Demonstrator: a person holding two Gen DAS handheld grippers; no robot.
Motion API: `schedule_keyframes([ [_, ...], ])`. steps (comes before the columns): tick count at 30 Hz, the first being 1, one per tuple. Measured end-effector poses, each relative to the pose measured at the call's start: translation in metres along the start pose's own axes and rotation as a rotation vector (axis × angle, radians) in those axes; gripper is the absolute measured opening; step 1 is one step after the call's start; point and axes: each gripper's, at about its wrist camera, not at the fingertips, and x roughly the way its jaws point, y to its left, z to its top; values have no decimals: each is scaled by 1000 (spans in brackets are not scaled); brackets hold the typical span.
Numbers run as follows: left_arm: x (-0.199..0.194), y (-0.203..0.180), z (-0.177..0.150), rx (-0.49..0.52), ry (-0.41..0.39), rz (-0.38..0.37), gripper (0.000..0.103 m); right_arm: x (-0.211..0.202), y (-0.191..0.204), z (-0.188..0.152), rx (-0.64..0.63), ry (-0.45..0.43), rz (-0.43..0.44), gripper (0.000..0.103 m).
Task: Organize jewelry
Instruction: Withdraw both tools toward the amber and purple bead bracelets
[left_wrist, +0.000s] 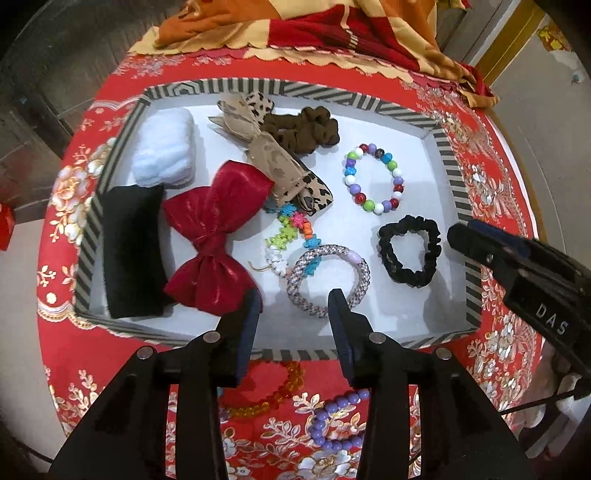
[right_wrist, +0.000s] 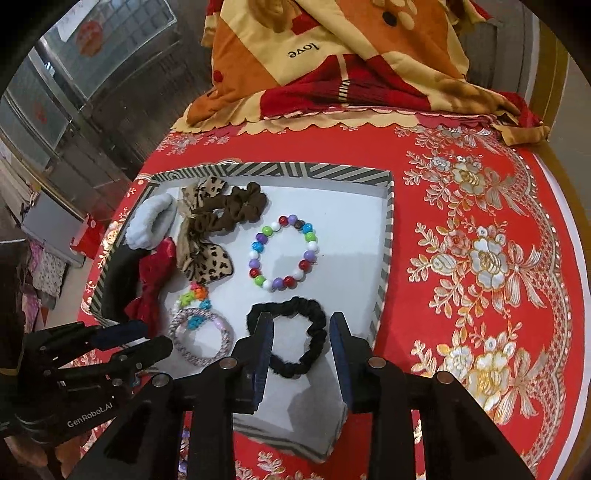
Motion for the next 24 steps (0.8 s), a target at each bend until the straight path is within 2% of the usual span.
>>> schedule_keyframes([
  [13, -33, 20, -26, -33, -50, 14, 38, -24, 33, -27, -28, -27, 1, 32],
  [24, -60, 54, -61, -75, -80, 38, 38, -47, 68, -56, -56, -50, 9, 35],
])
